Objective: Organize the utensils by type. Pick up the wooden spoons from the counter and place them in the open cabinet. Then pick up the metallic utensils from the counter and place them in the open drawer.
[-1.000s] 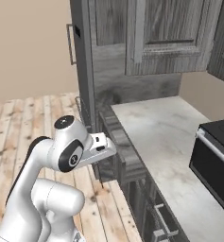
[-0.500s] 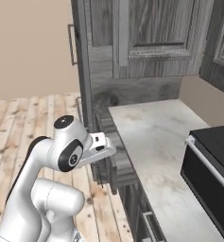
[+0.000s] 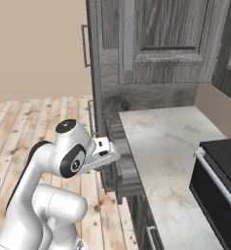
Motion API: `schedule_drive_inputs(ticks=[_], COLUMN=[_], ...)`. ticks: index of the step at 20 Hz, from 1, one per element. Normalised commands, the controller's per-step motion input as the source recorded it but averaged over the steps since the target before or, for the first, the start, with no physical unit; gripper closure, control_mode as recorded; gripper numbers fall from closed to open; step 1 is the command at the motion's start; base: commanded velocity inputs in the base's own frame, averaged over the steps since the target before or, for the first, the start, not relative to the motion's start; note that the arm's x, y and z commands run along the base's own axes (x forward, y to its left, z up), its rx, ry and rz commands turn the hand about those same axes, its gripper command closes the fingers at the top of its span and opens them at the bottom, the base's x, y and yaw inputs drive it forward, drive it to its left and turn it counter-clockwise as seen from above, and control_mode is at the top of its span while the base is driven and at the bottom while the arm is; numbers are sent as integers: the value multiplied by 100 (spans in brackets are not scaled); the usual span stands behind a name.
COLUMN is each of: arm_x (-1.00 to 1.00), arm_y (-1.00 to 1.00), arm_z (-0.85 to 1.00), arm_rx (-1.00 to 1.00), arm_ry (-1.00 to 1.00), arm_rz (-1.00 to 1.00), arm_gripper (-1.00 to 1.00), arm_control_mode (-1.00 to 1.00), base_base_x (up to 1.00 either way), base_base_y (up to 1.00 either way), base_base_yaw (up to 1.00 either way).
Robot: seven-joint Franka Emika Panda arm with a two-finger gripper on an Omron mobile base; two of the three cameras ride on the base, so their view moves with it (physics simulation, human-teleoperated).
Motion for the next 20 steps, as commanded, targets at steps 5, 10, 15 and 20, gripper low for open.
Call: schedule_drive_inputs(ticks=[5,10,15,20], arm_x=[0,0,0,0], arm_y=[0,0,0,0], arm_z=[0,0,0,0], arm_rx=[0,0,0,0], arm_ry=[0,0,0,0], arm_rz=[0,0,0,0], arm_gripper=[100,100,100,100], arm_control_mode=[100,100,100,100], base_base_x=[0,3,0,1], base_base_y=[-55,-55,-19,0], base_base_yaw=[25,17,20,20])
